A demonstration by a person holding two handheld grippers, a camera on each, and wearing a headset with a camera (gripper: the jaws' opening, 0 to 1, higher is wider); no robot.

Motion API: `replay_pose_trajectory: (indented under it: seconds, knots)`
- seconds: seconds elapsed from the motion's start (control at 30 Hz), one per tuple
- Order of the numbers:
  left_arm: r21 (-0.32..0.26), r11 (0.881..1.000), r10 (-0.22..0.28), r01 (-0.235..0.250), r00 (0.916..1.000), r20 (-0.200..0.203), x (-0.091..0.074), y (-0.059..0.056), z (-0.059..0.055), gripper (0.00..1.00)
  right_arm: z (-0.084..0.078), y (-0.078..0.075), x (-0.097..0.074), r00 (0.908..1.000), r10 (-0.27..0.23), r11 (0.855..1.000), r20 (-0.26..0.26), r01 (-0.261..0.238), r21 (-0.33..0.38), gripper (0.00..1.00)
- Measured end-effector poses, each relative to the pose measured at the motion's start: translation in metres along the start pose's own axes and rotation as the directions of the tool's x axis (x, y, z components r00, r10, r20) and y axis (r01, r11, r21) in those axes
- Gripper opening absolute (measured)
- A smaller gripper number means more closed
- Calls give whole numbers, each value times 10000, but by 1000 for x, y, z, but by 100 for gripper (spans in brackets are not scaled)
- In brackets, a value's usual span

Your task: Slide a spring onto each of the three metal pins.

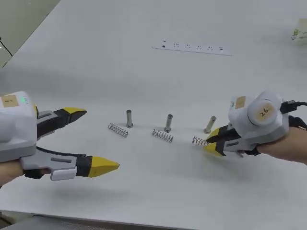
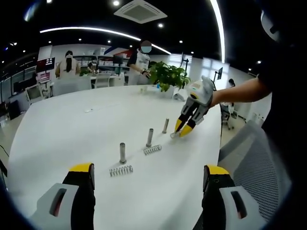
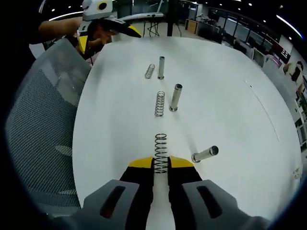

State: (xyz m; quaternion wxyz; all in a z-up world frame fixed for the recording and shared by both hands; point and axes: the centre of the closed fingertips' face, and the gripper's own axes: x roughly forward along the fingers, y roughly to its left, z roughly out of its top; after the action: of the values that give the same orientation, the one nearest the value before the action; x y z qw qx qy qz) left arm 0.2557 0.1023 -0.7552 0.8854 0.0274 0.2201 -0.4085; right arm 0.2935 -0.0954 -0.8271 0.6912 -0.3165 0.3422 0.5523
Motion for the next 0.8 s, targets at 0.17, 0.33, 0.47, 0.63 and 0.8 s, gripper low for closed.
replay_pose_trajectory:
  seconds: [0.17, 0.33, 0.47, 0.63, 0.8]
  knots:
    - [55, 9959, -899, 898, 9959, 116, 2, -21, 4, 82, 8, 12, -11, 9995, 266, 9990, 154, -260, -373, 8]
    - [328, 9891, -1437, 1435, 9896, 44, 13, -35, 8, 77, 21, 27, -22, 9986, 450, 9965, 285, -428, -714, 8]
    - [355, 9836, -1772, 1768, 9841, 94, 25, -41, 14, 70, 30, 34, -28, 9976, 595, 9950, 343, -565, -819, 8]
    - [602, 9698, -2367, 2365, 9716, -47, 40, -54, 18, 64, 35, 40, -30, 9975, 668, 9903, 223, -635, -1235, 8]
    - [900, 9544, -2829, 2846, 9586, -319, 57, -67, 16, 58, 36, 42, -27, 9973, 718, 9881, 164, -689, -1372, 8]
